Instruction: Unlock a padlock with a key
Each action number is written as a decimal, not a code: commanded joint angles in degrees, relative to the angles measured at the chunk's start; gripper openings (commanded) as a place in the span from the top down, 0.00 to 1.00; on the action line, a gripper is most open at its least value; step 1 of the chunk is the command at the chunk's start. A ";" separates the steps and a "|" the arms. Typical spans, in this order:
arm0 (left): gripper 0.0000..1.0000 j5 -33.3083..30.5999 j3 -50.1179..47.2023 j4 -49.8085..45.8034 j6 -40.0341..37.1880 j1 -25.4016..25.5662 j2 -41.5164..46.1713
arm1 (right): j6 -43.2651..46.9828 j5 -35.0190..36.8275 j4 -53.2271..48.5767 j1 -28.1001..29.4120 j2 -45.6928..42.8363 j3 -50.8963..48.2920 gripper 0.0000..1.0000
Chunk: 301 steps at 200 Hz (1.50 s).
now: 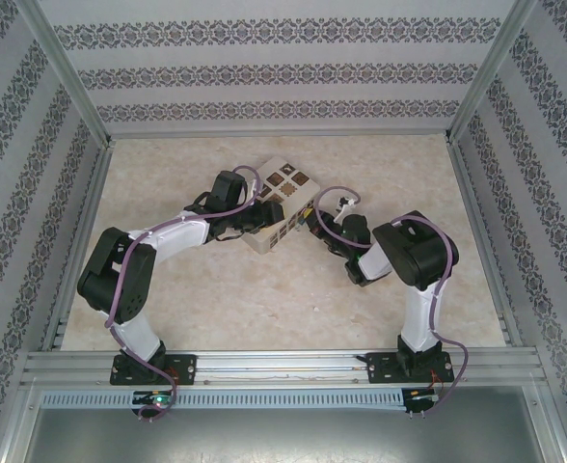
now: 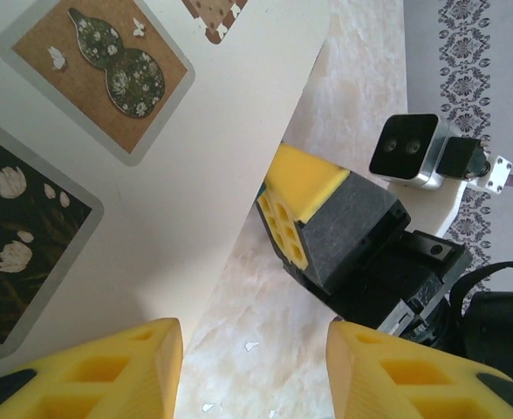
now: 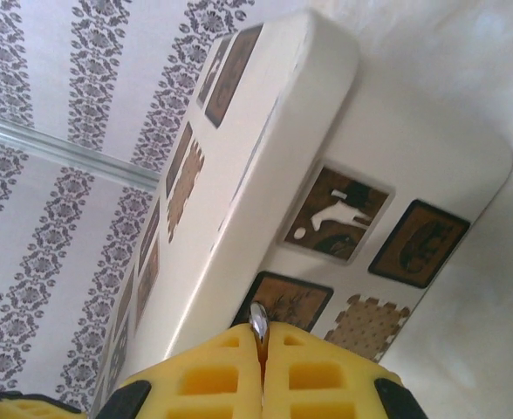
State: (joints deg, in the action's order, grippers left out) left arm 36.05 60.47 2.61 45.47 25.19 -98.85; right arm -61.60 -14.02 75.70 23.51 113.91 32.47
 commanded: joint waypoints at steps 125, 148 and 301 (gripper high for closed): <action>0.41 -7.31 -5.35 -10.30 -7.16 -3.44 17.26 | 6.67 -1.75 -10.66 -2.44 -22.88 -15.15 1.00; 0.38 -9.64 -8.16 -11.12 -8.51 -5.19 22.37 | 9.48 -1.91 -20.04 -1.43 -30.48 -16.32 1.00; 0.01 -20.71 -23.12 -12.36 -12.58 -14.45 44.44 | 24.21 2.90 -98.18 12.49 -64.64 -3.16 1.00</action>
State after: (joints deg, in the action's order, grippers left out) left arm 16.64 37.82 -8.40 34.46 11.88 -55.48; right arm -37.45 -12.86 -10.85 34.41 49.63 26.50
